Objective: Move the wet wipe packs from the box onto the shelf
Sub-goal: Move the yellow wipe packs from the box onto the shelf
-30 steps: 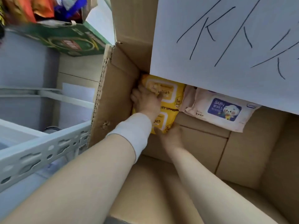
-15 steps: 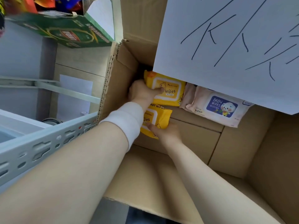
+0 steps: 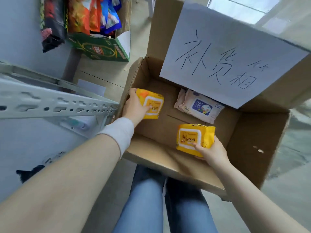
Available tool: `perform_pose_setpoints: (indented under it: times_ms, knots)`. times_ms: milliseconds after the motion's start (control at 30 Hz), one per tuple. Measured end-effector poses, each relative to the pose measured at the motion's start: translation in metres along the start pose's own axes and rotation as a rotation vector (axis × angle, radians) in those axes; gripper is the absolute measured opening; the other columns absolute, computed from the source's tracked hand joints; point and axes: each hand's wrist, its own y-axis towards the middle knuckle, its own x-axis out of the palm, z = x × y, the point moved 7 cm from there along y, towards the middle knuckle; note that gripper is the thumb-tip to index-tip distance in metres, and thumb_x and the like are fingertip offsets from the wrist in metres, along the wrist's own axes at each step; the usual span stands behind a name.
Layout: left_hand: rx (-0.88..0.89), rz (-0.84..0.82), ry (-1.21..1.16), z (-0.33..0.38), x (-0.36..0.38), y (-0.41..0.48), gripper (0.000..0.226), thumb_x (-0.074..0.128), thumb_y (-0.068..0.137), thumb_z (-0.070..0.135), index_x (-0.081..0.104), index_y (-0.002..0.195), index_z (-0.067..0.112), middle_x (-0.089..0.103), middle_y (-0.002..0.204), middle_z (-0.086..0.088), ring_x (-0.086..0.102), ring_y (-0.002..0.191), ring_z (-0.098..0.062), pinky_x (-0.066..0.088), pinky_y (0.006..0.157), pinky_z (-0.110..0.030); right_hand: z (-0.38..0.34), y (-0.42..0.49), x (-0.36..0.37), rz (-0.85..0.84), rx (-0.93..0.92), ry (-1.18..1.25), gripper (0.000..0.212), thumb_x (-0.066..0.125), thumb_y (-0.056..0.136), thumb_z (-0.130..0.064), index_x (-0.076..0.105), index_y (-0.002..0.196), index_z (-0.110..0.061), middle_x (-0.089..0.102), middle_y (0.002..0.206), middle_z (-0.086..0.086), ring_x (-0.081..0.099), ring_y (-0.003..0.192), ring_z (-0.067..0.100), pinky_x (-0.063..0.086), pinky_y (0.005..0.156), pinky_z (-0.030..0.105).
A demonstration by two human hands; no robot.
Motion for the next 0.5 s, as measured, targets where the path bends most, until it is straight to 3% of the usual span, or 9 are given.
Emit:
perform_pose_setpoints:
  times_ms: [200, 267, 333, 400, 500]
  knots:
    - [0.115, 0.015, -0.078, -0.003, -0.078, -0.114, 0.059, 0.074, 0.077, 0.027, 0.046, 0.127, 0.012, 0.059, 0.123, -0.008, 0.056, 0.108, -0.024, 0.043, 0.089, -0.029, -0.003, -0.08, -0.05, -0.025, -0.12, 0.152, 0.022, 0.076, 0.075, -0.029, 0.06, 0.089, -0.023, 0.066, 0.09, -0.001, 0.063, 0.086, 0.021, 0.053, 0.077, 0.035]
    - [0.139, 0.064, -0.153, -0.008, -0.112, -0.165, 0.065, 0.073, 0.078, 0.032, 0.043, 0.132, 0.013, 0.057, 0.128, -0.007, 0.055, 0.115, -0.025, 0.044, 0.098, -0.036, -0.015, -0.118, -0.06, -0.087, -0.202, 0.195, 0.017, 0.076, 0.074, -0.027, 0.061, 0.081, -0.025, 0.067, 0.083, -0.005, 0.065, 0.079, 0.017, 0.056, 0.066, 0.032]
    - [0.169, 0.148, -0.229, -0.014, -0.152, -0.224, 0.063, 0.072, 0.077, 0.037, 0.044, 0.131, 0.018, 0.058, 0.123, 0.0, 0.056, 0.112, -0.022, 0.048, 0.092, -0.035, -0.029, -0.162, -0.066, -0.182, -0.288, 0.217, 0.016, 0.075, 0.074, -0.026, 0.062, 0.083, -0.025, 0.07, 0.085, -0.005, 0.068, 0.076, 0.013, 0.057, 0.053, 0.024]
    - [0.202, 0.256, -0.279, -0.019, -0.196, -0.287, 0.063, 0.071, 0.077, 0.041, 0.045, 0.129, 0.019, 0.055, 0.115, 0.007, 0.054, 0.104, -0.014, 0.046, 0.082, -0.026, -0.046, -0.212, -0.067, -0.279, -0.365, 0.223, 0.019, 0.074, 0.074, -0.026, 0.063, 0.09, -0.024, 0.072, 0.091, -0.003, 0.07, 0.08, 0.014, 0.06, 0.057, 0.025]
    - [0.237, 0.426, -0.374, -0.035, -0.265, -0.377, 0.052, 0.071, 0.075, 0.042, 0.051, 0.117, 0.019, 0.056, 0.109, 0.005, 0.055, 0.102, -0.016, 0.044, 0.086, -0.03, -0.075, -0.288, -0.06, -0.412, -0.474, 0.21, 0.027, 0.072, 0.072, -0.028, 0.063, 0.096, -0.022, 0.074, 0.092, -0.003, 0.073, 0.082, 0.016, 0.06, 0.059, 0.025]
